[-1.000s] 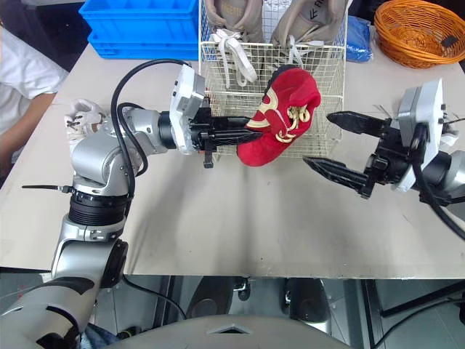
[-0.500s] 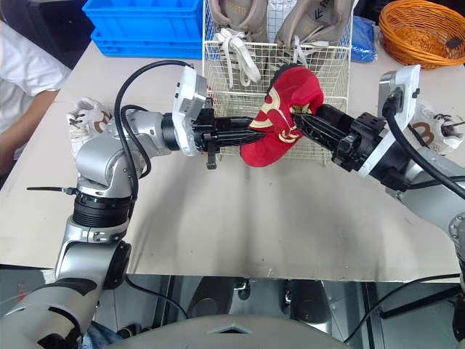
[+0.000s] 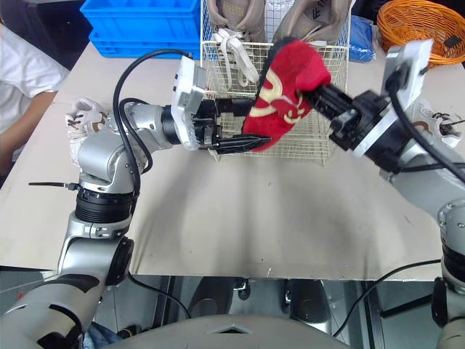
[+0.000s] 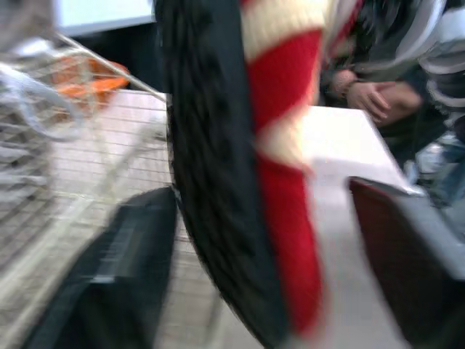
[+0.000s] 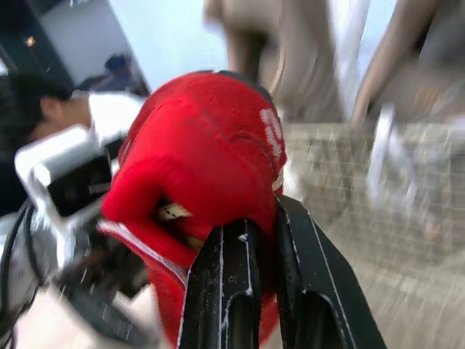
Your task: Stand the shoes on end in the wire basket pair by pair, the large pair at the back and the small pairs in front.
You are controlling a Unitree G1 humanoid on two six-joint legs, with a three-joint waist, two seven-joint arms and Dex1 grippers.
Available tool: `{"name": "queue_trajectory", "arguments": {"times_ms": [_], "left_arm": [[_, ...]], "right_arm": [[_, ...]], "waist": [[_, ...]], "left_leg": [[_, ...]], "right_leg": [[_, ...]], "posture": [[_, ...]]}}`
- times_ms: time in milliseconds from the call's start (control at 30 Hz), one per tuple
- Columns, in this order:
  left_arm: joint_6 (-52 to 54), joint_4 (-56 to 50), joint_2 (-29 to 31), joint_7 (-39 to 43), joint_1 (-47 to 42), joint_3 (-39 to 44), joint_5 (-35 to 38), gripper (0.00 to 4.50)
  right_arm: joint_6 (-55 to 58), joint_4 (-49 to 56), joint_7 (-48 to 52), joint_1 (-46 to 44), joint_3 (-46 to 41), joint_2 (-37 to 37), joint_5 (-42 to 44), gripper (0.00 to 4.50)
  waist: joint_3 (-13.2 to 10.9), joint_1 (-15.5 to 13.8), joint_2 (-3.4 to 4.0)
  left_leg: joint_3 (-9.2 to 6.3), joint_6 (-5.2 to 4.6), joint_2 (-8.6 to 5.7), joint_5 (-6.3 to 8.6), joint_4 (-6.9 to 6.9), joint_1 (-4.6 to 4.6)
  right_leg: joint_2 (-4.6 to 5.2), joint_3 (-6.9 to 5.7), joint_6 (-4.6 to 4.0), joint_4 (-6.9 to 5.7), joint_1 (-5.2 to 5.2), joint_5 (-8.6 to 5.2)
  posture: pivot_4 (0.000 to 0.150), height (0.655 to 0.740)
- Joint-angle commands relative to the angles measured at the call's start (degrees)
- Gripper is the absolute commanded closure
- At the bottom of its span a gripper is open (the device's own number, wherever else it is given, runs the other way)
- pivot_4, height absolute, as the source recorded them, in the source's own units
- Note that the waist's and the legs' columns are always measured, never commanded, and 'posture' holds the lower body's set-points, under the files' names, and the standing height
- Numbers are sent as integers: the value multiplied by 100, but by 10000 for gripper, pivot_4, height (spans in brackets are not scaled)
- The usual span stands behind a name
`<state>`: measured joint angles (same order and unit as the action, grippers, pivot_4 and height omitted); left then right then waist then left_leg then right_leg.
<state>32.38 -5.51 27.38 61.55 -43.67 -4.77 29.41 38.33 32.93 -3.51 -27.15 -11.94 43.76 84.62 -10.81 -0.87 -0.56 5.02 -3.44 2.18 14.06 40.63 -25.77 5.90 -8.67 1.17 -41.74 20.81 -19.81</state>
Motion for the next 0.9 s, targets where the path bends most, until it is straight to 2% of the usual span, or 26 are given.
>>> {"name": "queue_trajectory", "arguments": {"times_ms": [33, 267, 433, 600, 833, 867, 900], "left_arm": [[-57, -222, 264, -61, -114, 320, 55, 221], [447, -927, 635, -611, 23, 878, 436, 221], [880, -1392, 957, -954, 272, 1215, 701, 221], [972, -1518, 1034, -1315, 341, 1347, 723, 221], [985, -1643, 1096, -1474, 455, 1287, 780, 221], [981, -1641, 1100, -1486, 459, 1280, 782, 0], [982, -1637, 1104, -1498, 464, 1278, 787, 0]], "right_arm": [[-335, -59, -508, -505, -354, -211, 187, 45000], [-598, -402, -1081, -834, -263, -695, -1040, 45000], [-339, -578, -463, -447, 286, -527, -2383, 45000], [251, -862, -816, -362, 434, -939, -2451, 45000], [807, -917, -847, -375, 336, -1025, -2728, 45000], [855, -913, -849, -376, 294, -1039, -2743, 38564], [887, -906, -848, -375, 246, -1039, -2761, 35831]], "waist": [[0, 6, 0], [0, -7, 1], [0, 9, 2], [-1, 11, 4], [-1, -3, 3], [-1, -4, 3], [-1, -3, 3]], "left_leg": [[4, 0, 0, 0, -6, 1], [12, 2, -1, -1, -30, -3], [15, 2, -2, -1, -32, 1], [16, 7, 0, -4, -32, 3], [15, 7, -3, -4, -32, -1], [14, 7, -3, -4, -32, -1], [14, 7, -3, -4, -32, 0]], "right_leg": [[0, 2, 0, 1, 3, 0], [2, 7, 0, 15, 15, 0], [2, 11, 1, 14, 15, 0], [0, 13, 0, 7, 17, 0], [1, 12, 1, 13, 17, 0], [1, 12, 1, 13, 17, -1], [1, 12, 1, 12, 17, -1]], "posture": [[1500, 6860], [1500, 6860], [1500, 6860], [1500, 6860], [1500, 6860], [1500, 6860], [1500, 6860]]}}
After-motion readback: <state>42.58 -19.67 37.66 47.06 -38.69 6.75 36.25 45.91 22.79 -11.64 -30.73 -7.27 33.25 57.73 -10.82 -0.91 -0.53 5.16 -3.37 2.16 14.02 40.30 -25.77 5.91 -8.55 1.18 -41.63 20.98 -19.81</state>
